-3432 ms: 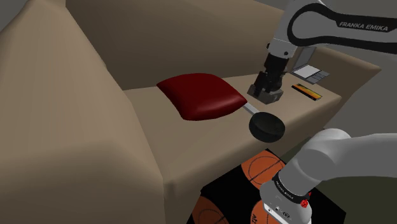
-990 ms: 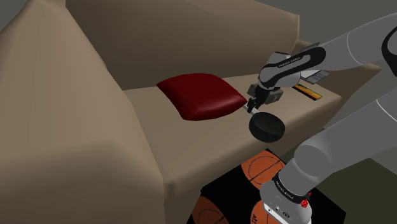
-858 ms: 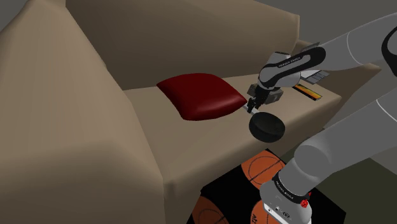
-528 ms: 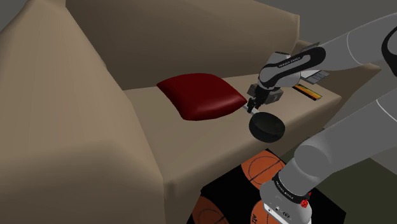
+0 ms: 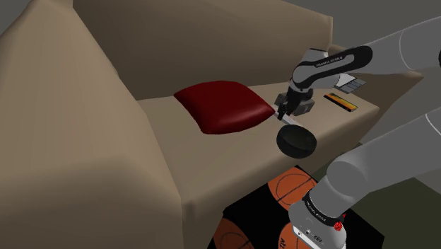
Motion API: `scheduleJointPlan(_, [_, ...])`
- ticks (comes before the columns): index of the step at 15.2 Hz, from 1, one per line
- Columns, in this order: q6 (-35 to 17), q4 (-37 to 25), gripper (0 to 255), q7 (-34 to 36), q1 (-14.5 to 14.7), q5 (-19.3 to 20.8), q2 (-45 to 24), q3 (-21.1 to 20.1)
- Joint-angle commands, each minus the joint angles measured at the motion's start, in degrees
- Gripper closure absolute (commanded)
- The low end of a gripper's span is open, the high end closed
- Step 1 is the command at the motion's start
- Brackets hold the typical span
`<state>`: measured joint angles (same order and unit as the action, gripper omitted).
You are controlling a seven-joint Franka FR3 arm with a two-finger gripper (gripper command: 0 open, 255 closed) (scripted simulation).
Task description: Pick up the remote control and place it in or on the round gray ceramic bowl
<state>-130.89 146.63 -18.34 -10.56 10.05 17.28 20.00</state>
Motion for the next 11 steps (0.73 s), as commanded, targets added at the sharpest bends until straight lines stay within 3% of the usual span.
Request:
scheduleJointPlan(1, [1.81,-0.69,255,0.18,-0.04,0.11,1.13,-0.29])
scheduleJointPlan(11, [10.54,-5.38,255,0.37,-0.11,0.14,5.22,-1.43])
